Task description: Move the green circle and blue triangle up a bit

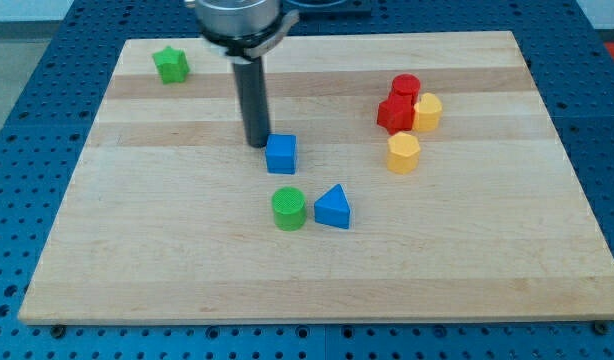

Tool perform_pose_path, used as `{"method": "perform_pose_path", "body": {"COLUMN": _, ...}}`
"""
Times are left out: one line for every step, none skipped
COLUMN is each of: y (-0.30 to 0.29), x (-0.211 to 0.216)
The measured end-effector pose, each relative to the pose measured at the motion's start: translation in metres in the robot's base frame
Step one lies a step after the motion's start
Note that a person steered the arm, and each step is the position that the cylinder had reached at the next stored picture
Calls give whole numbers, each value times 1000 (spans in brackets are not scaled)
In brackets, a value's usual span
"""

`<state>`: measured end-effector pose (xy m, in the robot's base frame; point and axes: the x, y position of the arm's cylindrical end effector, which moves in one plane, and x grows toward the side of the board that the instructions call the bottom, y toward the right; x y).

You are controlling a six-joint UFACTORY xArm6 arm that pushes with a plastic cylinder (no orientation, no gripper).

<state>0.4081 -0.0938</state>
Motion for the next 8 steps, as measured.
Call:
{"method": "perform_pose_path", "body": {"y": -33, "x": 22}}
{"method": "perform_pose_path", "body": {"y": -65, "x": 41}}
{"method": "perform_pose_path", "body": {"y": -74, "x": 81}}
{"method": "perform_pose_path", "body": {"y": -51, "x": 138}}
{"method": "perform_pose_path", "body": {"y": 11, "x": 173}}
{"method": "perform_pose_path", "body": {"y": 76, "x": 178}}
{"method": "perform_pose_path", "body": {"y": 97, "x": 178}}
{"method": "perform_pose_path", "body": {"y": 93, "x": 176}}
